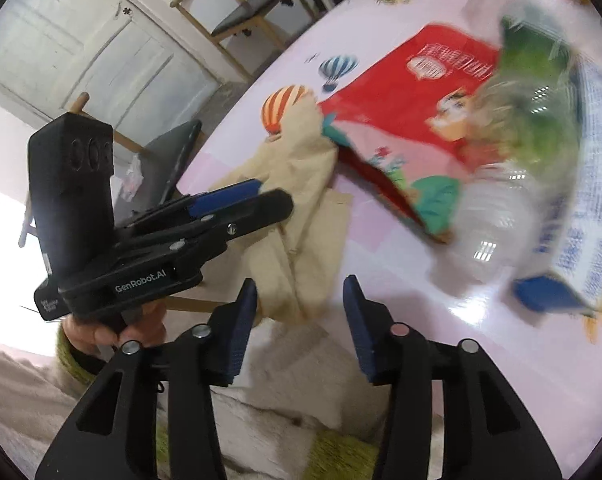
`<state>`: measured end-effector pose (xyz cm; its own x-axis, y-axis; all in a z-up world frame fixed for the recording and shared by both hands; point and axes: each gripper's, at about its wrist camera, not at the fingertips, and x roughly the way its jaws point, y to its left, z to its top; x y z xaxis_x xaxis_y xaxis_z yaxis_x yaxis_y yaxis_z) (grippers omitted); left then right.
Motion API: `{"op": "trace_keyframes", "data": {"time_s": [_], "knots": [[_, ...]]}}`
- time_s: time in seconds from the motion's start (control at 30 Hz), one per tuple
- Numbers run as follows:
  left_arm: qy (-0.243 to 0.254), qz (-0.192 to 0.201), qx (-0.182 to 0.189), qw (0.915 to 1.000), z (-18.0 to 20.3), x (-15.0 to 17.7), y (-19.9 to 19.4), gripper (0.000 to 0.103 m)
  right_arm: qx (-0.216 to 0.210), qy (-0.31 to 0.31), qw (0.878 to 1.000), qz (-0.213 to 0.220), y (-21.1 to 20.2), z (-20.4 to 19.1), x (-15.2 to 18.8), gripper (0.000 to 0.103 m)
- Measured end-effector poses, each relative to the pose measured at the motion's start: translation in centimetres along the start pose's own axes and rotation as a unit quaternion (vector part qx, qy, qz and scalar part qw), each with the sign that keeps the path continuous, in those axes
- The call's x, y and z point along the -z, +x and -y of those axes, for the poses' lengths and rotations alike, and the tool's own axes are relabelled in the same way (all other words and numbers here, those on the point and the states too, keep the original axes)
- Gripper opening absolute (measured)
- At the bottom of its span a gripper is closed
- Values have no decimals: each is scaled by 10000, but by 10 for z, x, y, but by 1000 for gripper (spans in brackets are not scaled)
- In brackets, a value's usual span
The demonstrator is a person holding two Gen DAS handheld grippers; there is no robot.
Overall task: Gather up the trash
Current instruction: 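Close the left tool on the brown paper while the right tool releases it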
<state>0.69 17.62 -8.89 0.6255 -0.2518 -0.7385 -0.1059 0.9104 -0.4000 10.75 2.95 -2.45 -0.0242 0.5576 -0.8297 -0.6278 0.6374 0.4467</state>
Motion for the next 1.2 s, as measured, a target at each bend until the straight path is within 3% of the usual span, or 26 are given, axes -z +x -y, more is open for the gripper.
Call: {"op": "trace_keyframes", "data": {"time_s": [0.07, 0.2, 0.37, 0.6, 0.7, 0.97, 1.2], "knots": [[303, -36, -165, 9994, 9, 2, 3, 68, 52, 14, 9999, 130, -13, 3, 3, 47], [1066, -141, -816, 9908, 31, 10, 10, 69, 144, 94, 9987, 473, -45, 12, 11, 50], [1553, -170, -1364, 9783, 42, 17, 13, 58, 223, 352, 9953, 876, -76, 31, 17, 50], [1460, -26, -1549, 9771, 37, 17, 5, 20, 474, 963, 9824, 1527, -132, 82, 15, 51], [1387, 24, -1578, 9777, 34, 15, 5, 11, 577, 1227, 9747, 1776, -153, 104, 16, 52], [1158, 263, -1546, 9808, 27, 11, -24, 9, 762, 1957, 9567, 2015, -188, 173, 3, 68], [679, 614, -1155, 9891, 21, 2, -63, 9, 651, 1981, 9619, 1766, -187, 209, -57, 78]]}}
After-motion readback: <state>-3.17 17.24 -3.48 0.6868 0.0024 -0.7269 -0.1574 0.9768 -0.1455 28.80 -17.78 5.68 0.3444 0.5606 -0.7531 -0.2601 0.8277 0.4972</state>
